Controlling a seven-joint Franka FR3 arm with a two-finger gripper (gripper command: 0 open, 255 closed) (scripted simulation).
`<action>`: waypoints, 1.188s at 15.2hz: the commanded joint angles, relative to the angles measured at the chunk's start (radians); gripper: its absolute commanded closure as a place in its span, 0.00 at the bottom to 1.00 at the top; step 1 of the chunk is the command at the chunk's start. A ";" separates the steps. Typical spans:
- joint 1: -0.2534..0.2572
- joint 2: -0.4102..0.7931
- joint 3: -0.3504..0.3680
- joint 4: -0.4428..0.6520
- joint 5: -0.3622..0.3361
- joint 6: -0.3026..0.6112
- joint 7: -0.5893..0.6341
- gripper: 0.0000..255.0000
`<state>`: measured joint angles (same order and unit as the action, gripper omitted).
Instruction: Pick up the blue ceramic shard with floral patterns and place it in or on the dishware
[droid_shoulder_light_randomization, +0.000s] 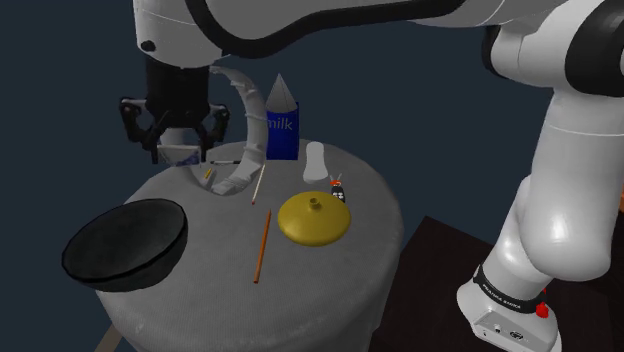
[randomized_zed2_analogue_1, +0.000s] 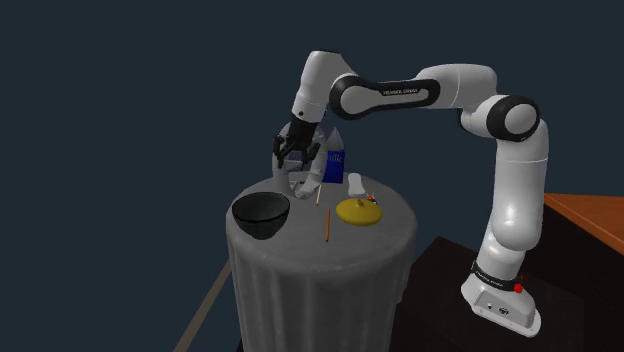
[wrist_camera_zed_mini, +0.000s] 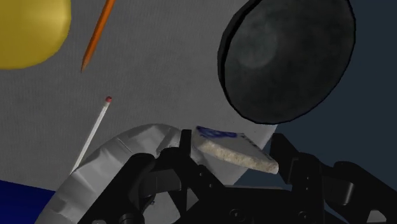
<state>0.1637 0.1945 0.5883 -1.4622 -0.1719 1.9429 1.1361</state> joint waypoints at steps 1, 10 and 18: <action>0.055 0.082 0.009 0.097 -0.065 -0.033 0.058 1.00; 0.311 0.382 -0.019 0.508 -0.248 -0.180 0.178 1.00; 0.256 0.335 -0.012 0.316 -0.234 -0.042 0.203 1.00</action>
<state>0.4276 0.5372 0.5754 -1.1176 -0.4081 1.8808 1.3353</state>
